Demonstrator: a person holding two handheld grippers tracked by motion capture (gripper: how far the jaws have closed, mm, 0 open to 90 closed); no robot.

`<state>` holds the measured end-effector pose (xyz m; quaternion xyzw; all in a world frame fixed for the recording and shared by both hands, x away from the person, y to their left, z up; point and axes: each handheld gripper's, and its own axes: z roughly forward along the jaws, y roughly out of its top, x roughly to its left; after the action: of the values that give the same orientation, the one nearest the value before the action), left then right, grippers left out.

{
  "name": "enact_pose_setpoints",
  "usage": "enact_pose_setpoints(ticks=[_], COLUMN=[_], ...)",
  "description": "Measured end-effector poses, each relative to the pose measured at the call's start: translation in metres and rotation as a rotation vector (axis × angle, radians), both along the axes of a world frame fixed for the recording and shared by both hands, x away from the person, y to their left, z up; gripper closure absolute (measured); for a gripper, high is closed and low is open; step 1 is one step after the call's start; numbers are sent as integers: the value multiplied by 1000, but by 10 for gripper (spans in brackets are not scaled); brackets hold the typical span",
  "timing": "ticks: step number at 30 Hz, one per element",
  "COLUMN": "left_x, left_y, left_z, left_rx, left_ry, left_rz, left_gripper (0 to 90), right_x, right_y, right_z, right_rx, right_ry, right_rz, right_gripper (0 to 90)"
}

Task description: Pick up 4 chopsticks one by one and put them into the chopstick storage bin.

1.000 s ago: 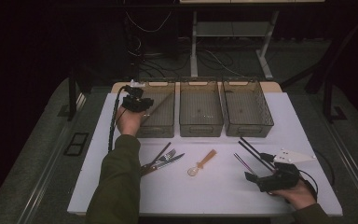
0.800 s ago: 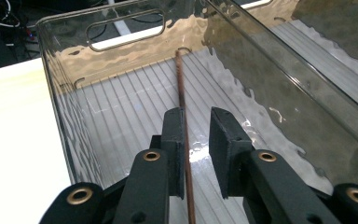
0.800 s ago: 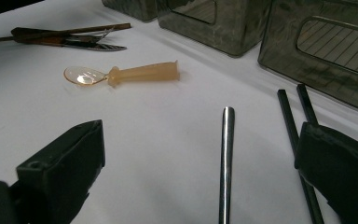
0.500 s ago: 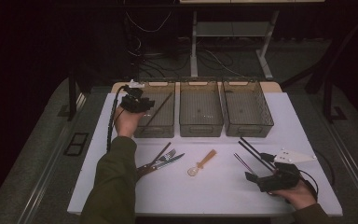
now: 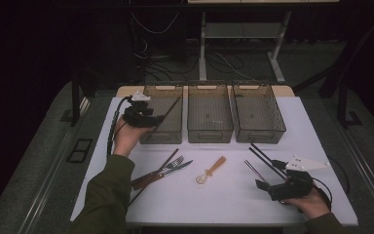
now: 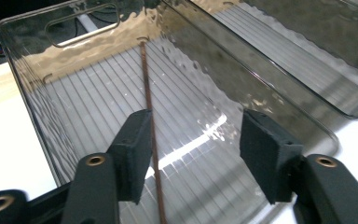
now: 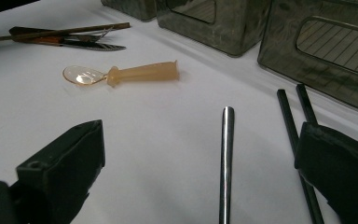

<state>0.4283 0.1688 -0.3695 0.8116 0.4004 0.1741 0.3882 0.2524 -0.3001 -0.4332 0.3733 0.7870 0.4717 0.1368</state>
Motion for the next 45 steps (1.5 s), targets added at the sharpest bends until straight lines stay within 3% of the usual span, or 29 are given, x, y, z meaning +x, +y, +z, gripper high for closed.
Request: enact_pose_setpoints(ticks=[4, 10, 22, 29, 38, 45], left_x=[-16, -41, -79, -98, -115, -120], left_y=[0, 2, 12, 11, 13, 15], left_z=[3, 3, -14, -22, -32, -43], left_rx=[-1, -36, -83, -71, -53, -54], left_ry=[1, -6, 7, 7, 10, 47], left_rz=[-17, -28, -45, -69, -92, -116], left_gripper=[362, 308, 275, 263, 298, 412], right_x=[0, 0, 0, 0, -1, -1], right_y=[0, 0, 0, 0, -1, 0], right_z=[0, 0, 0, 0, 0, 0], right_rx=[0, 0, 2, 2, 1, 1], right_ry=[1, 1, 1, 0, -2, -1], right_rz=[0, -2, -4, -5, -5, -6], right_gripper=[18, 18, 18, 18, 18, 18])
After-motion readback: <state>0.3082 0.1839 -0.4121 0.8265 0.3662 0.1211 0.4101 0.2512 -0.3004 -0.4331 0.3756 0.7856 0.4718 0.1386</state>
